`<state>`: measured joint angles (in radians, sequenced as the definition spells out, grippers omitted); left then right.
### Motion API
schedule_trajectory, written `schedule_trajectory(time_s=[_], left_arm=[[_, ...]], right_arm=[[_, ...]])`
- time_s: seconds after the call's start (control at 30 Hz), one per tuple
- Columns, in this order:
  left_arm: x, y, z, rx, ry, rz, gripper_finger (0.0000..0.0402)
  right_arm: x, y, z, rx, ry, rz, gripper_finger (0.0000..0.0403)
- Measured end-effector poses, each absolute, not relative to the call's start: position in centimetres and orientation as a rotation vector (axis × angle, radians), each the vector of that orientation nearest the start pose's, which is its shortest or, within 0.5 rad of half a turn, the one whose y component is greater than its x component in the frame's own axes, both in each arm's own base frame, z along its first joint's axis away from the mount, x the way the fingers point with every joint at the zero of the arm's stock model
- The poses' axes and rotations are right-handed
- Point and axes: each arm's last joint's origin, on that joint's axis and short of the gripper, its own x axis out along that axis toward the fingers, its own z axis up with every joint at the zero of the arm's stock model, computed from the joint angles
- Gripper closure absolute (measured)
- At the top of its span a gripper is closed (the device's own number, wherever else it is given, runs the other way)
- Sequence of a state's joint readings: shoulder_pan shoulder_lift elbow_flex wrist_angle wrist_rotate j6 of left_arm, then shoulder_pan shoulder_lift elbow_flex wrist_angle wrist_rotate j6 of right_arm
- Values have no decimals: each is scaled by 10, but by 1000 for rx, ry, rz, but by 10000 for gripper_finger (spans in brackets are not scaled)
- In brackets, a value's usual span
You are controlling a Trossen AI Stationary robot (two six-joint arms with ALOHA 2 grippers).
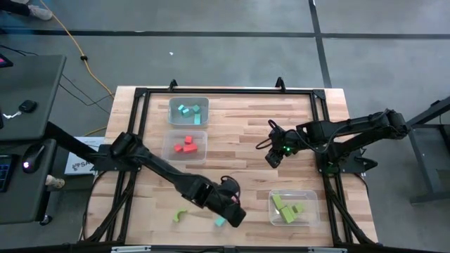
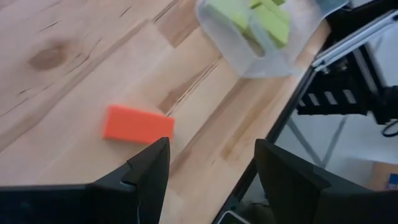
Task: Sort & place blocks by color
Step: Put the blue block into the gray bin
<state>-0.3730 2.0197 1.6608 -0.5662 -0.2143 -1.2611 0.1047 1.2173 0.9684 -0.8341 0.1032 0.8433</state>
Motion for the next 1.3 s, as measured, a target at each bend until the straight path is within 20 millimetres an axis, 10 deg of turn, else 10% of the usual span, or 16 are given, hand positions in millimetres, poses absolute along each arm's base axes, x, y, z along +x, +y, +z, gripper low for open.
schedule_trajectory(time_s=[0.37,1.3], left_arm=[[419,-176,191,-905,927,462,190],[406,-195,156,-866,1071,581,190]], right_arm=[[225,21,263,645,1005,-447,214],[224,20,263,628,1008,-450,214]])
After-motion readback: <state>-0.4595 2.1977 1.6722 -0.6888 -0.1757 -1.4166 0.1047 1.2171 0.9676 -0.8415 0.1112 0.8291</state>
